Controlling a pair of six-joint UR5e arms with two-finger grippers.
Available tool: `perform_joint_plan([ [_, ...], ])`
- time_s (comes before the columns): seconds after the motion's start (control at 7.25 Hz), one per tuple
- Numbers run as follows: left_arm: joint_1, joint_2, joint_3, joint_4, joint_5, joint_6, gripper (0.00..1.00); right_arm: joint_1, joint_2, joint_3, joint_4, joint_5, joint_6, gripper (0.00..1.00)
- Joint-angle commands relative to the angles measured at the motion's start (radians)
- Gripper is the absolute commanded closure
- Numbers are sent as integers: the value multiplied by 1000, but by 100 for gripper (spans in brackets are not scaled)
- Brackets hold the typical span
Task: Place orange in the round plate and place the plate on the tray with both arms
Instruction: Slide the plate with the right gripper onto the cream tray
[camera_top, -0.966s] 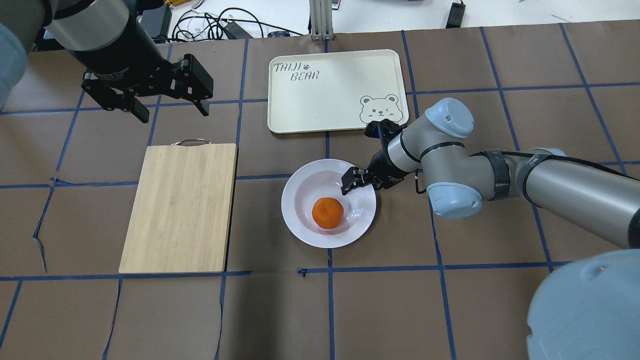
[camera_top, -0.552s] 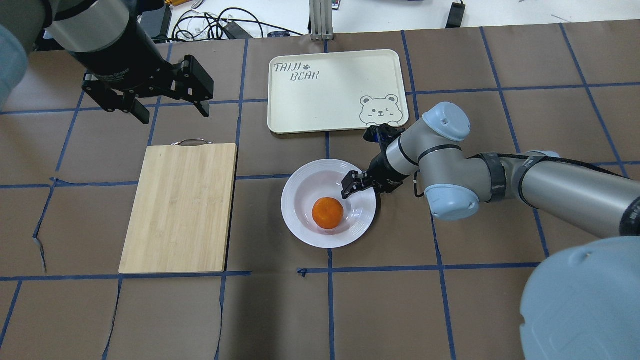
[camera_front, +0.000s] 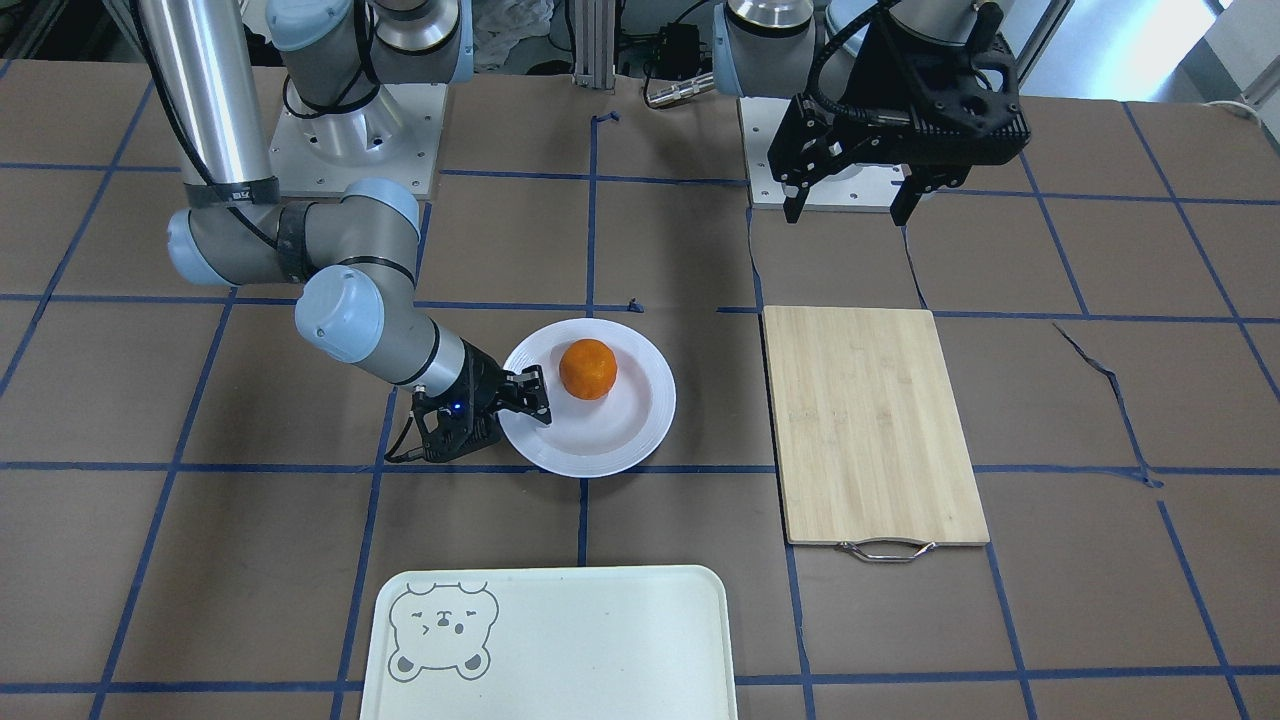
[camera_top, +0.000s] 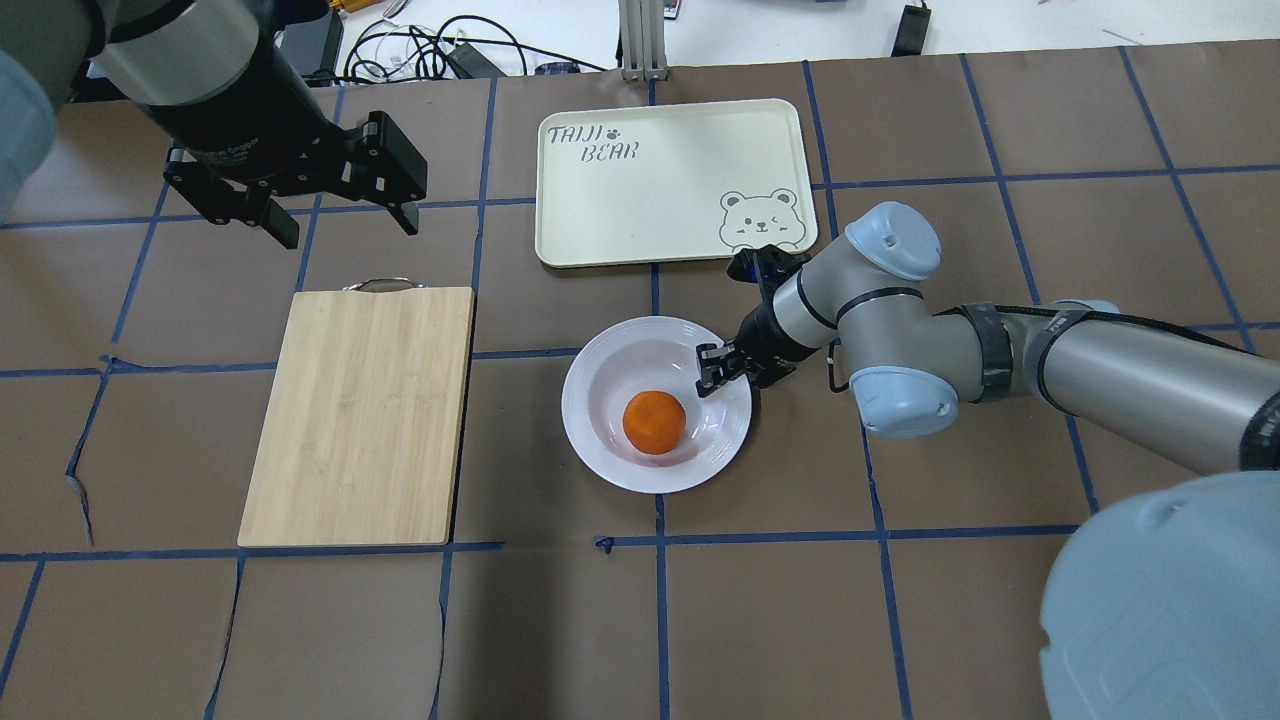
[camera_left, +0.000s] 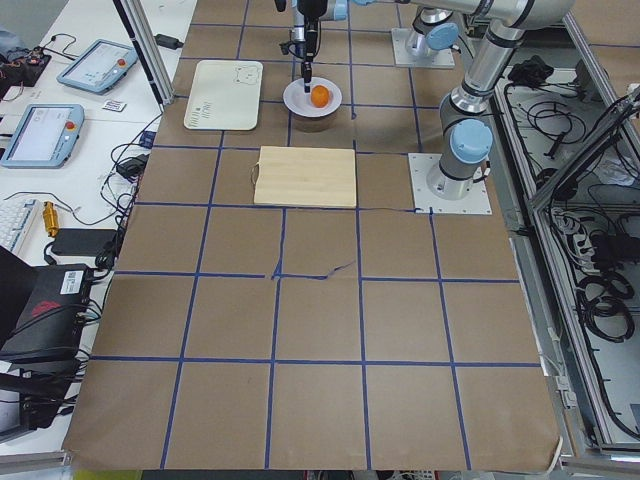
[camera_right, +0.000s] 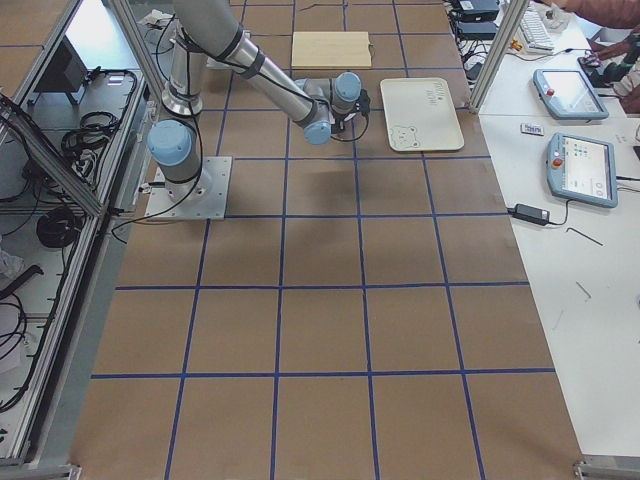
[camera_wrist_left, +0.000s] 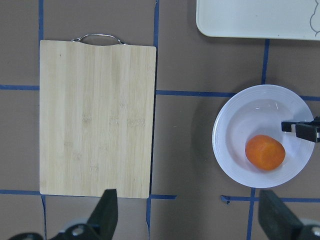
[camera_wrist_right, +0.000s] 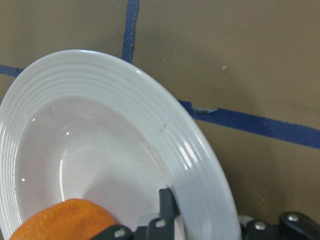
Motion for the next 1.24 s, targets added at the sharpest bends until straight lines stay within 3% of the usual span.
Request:
perform_joint_plan([
  [0.0,0,0,0,0,0,0,0,0,-3,-3,-15,4,-2,100],
  [0.69,0,2,0,0,2,2,0,-6,0,-64,-23,13,52,100],
  [0.83,0,2,0,0,2,0,0,-8,3,-93,24,56,62,100],
  [1.1,0,2,0,0,2,2,0,-9,6,-178,102,53,61,100],
])
